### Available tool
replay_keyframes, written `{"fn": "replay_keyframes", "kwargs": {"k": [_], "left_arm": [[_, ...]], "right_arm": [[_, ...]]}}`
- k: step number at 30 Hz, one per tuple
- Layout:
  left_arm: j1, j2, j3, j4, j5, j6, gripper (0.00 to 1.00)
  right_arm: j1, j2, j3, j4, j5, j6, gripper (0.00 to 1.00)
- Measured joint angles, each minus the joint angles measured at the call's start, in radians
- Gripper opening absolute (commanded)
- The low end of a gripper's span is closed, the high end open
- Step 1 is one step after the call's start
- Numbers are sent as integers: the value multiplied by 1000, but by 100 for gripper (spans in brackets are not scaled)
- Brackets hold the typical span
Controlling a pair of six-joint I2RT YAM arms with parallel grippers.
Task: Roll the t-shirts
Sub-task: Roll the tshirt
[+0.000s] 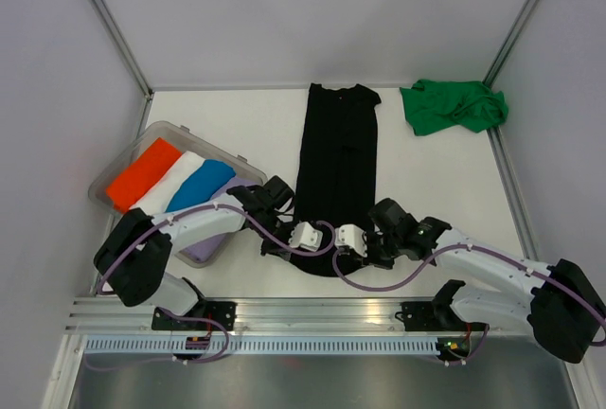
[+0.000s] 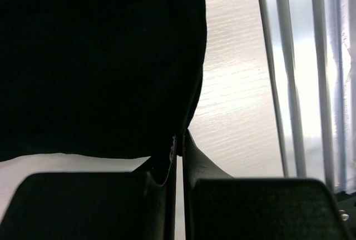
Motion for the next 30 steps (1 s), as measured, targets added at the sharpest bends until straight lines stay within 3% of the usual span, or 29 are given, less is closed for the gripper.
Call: {"fn": "replay_keyframes", "kwargs": {"k": [12,30], "left_arm": [[140,105,140,-41,89,-155,2],[168,191,266,-75,134,-271,2]], "right_arm": [[-169,22,59,0,-36,60,0],[-268,30,151,-156,-101,-24,0]]}}
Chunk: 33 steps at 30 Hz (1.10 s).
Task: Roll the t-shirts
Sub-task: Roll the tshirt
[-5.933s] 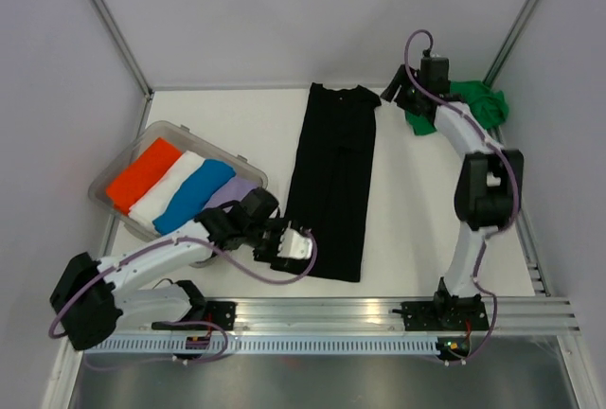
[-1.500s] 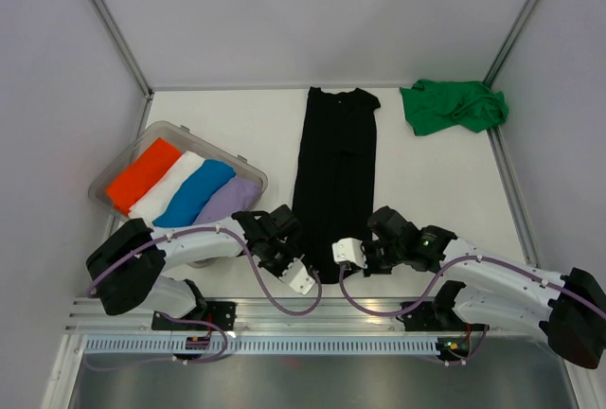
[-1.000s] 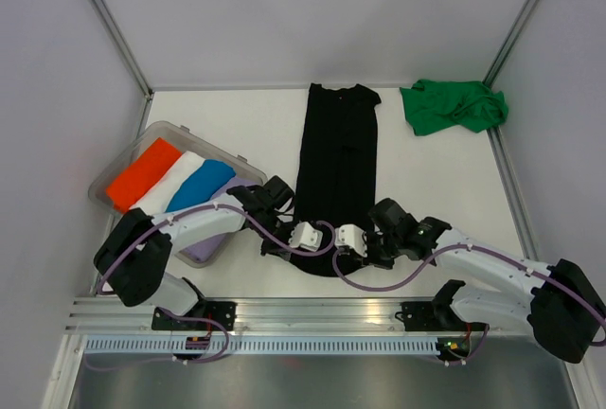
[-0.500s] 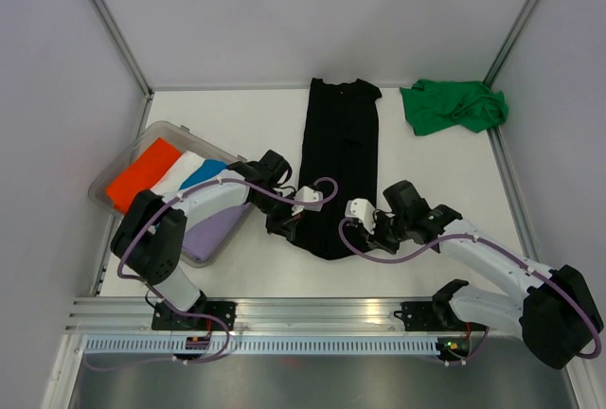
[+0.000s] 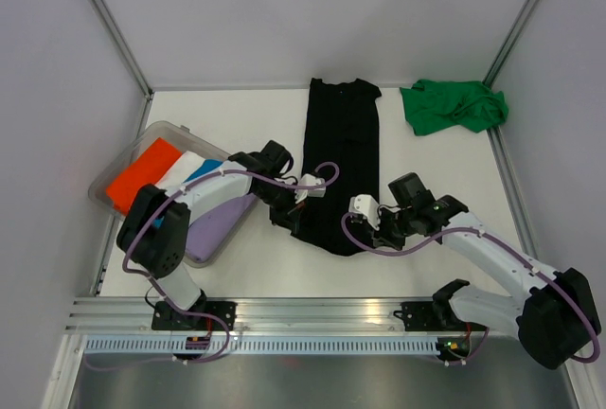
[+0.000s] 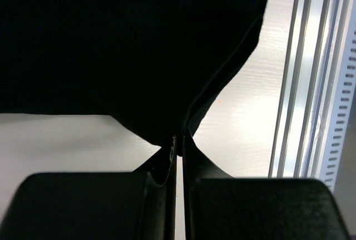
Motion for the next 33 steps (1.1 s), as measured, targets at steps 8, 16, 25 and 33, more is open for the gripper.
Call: {"fn": "replay_keyframes", "kwargs": {"k": [8,16,25,33], "left_arm": [[22,37,29,9,0,-35,2],[29,132,94,22,-30,-103,2],[55,134,94,37,-52,-148,2],[82,134,91,41,-76,-155,2]], "right_arm": [[-20,44,2,1,-9,13,0],[-182,68,26,82,-167,112,0],[-226,222,107,118,-393,273,0],[-293,351,145,131,-348,520,0]]}}
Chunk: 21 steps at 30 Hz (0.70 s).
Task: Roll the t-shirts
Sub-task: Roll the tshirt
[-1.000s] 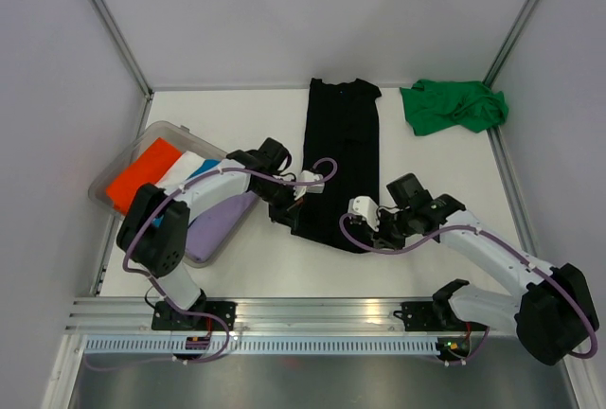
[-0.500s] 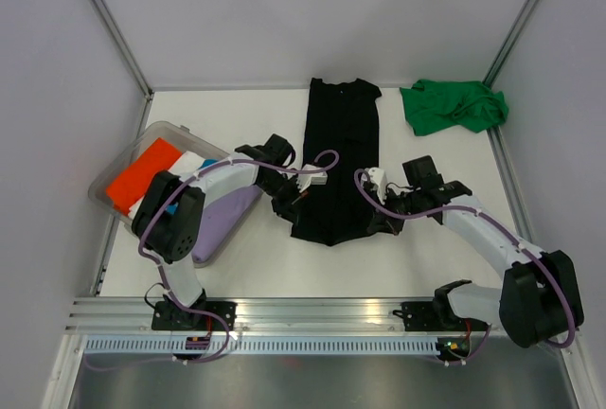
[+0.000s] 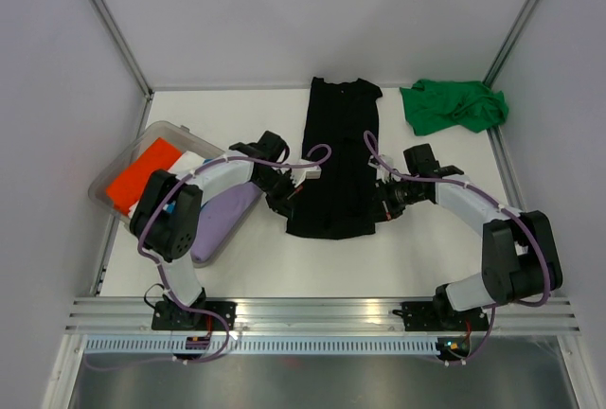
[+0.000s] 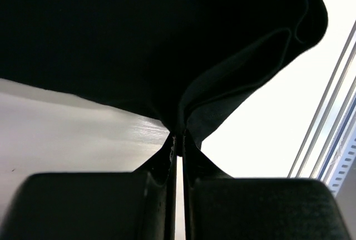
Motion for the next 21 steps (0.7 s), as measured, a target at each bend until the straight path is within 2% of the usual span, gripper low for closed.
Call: {"fn": "replay_keyframes", "kwargs": {"k": [11,21], "left_arm": [[4,35,18,25,-76,-38,4],[-1,66,50,34,-116,-77,6]], "right_arm": [[-60,-8,-84,129,151,231,0],[-66,52,-85,221,203,262,1]]}}
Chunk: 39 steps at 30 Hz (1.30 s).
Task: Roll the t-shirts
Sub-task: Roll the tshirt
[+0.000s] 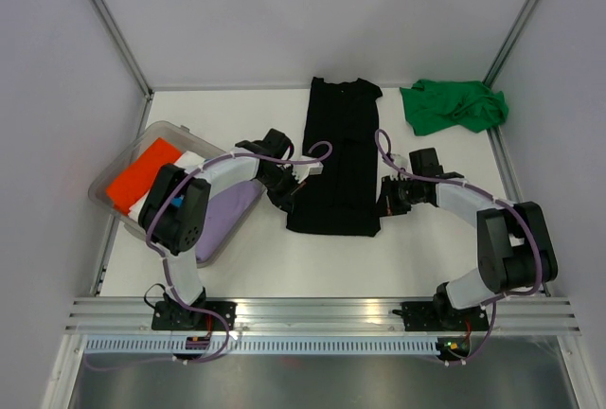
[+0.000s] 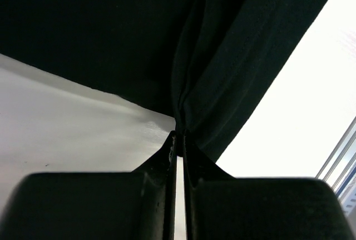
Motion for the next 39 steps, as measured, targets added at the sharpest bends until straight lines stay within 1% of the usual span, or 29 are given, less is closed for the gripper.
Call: {"fn": "replay_keyframes", "kwargs": {"k": [6,9,11,14,15,18,19,20,21,22,24,25,26,29,31,34,38,39], "left_arm": [[-2,2,0,10,-30,-7,6],[-2,3,0,16,-45,-14,7],[-2,7,0,18,-48,-19,8],[-2,11,0,19,-50,-25,10],[-2,11,0,19,-50,-26,11],[-2,11,1,19,-51,-28,11],[-2,11,0,19,-51,-31,11],[-2,12,0,19,-51,-32,12],[-2,12,0,19,-51,-35,12],[-2,12,0,19,-51,-38,11],[-2,12,0,19,-51,-42,12],[-2,12,0,19,-51,-44,11],[-2,12,0,20,-53,-46,11],[-4,12,0,21,-59,-51,11],[-5,12,0,23,-66,-54,11],[-6,12,0,25,-72,-60,12],[-6,12,0,28,-77,-72,15],[-7,12,0,30,-80,-76,20]], "right_arm": [[0,48,10,29,19,0,9],[0,80,14,51,25,6,16],[1,94,20,58,38,11,23],[0,95,40,59,72,12,29],[0,93,50,59,85,10,32],[0,68,68,53,119,4,36],[0,43,69,48,135,3,39],[0,18,69,43,143,4,46],[0,-9,69,40,150,9,49],[-1,-34,69,39,153,11,49],[-1,-79,70,33,153,16,43],[-1,-96,70,27,153,20,36],[3,-111,70,17,154,23,21],[29,-153,45,22,155,48,6],[72,-192,-12,57,137,79,1],[120,-221,-109,116,103,131,0],[105,-172,-193,192,101,184,0],[98,-146,-201,210,101,195,0]]}}
